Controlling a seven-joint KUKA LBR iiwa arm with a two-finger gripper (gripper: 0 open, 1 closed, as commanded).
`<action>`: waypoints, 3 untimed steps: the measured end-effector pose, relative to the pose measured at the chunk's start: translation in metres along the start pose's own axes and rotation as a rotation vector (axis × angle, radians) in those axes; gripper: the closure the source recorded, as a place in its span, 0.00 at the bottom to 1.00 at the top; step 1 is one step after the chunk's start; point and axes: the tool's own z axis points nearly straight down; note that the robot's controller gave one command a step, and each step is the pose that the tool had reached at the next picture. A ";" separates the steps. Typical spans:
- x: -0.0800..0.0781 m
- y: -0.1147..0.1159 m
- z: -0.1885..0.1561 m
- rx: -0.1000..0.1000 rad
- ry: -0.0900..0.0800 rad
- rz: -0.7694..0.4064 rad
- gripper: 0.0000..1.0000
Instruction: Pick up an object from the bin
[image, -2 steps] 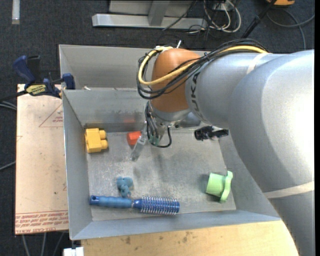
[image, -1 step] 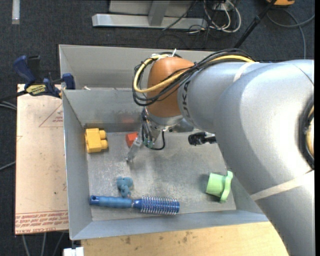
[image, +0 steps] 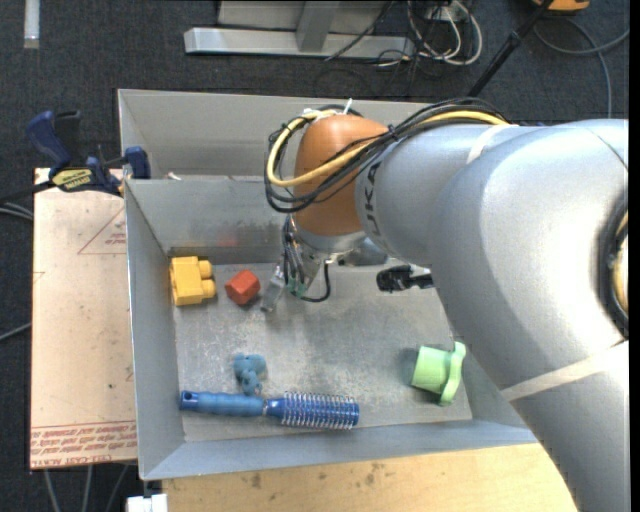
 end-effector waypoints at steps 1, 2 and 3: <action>0.034 -0.013 -0.109 -0.003 -0.001 -0.020 1.00; 0.034 -0.014 -0.104 0.002 0.003 -0.020 0.00; 0.114 -0.010 -0.015 0.004 0.008 -0.321 0.00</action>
Offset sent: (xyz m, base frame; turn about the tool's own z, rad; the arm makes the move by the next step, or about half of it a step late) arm -0.0374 0.0045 0.1038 -0.0180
